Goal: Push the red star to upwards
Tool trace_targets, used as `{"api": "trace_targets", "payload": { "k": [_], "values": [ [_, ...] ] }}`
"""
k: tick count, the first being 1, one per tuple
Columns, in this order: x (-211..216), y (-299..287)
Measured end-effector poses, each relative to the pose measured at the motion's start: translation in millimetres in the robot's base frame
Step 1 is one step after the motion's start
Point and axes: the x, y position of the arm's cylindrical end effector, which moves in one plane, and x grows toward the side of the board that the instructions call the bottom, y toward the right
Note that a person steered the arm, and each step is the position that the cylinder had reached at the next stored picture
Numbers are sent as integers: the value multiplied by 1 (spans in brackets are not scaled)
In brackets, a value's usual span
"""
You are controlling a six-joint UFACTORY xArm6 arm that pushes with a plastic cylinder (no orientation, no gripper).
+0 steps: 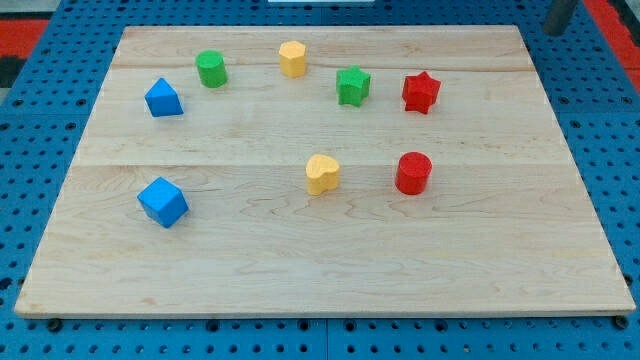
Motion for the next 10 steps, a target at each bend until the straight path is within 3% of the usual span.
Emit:
{"api": "trace_targets", "payload": {
  "k": [2,4,5,6,7,10],
  "values": [
    [25,0],
    [110,-25],
    [173,-80],
    [184,-177],
    [164,-236],
    [138,-221]
  ]
}}
